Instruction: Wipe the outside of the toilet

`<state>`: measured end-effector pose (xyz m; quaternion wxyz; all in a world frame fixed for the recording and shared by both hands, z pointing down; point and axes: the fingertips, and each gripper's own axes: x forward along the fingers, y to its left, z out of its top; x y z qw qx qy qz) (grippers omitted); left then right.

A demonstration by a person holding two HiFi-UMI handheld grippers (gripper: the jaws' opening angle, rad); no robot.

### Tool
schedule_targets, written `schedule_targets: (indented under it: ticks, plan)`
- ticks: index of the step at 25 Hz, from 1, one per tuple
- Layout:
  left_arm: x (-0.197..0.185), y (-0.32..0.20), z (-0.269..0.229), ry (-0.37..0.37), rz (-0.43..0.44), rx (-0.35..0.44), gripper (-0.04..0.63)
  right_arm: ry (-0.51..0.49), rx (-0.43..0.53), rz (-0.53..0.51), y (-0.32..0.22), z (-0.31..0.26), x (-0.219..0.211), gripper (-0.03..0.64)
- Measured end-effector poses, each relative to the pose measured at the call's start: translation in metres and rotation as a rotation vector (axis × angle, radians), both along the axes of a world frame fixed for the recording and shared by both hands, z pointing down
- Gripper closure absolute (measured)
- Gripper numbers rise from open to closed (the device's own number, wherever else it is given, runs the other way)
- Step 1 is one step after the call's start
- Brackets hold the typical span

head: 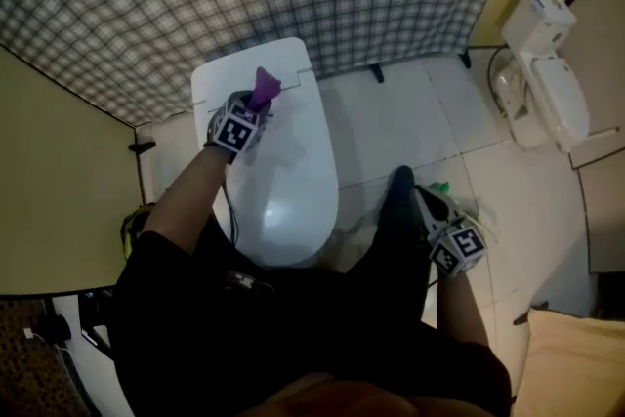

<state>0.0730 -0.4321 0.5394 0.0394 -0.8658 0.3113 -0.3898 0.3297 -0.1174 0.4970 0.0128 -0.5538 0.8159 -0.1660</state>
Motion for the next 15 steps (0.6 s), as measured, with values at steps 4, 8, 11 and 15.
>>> schedule_targets:
  ticks: [4, 8, 11, 15]
  plan:
    - [-0.126, 0.103, 0.006, 0.121, -0.085, 0.003, 0.488, 0.020, 0.014, -0.085, -0.001, -0.016, -0.062, 0.611]
    - [-0.235, 0.170, 0.020, 0.165, -0.214, -0.013, 0.488, 0.023, 0.026, -0.157, -0.010, -0.029, -0.128, 0.611]
    - [-0.314, 0.190, 0.021, 0.109, -0.307, 0.036, 0.488, 0.056, 0.038, -0.216, -0.014, -0.040, -0.174, 0.611]
    - [-0.404, 0.195, -0.013, 0.137, -0.417, 0.122, 0.488, 0.082, 0.047, -0.254, -0.016, -0.052, -0.214, 0.611]
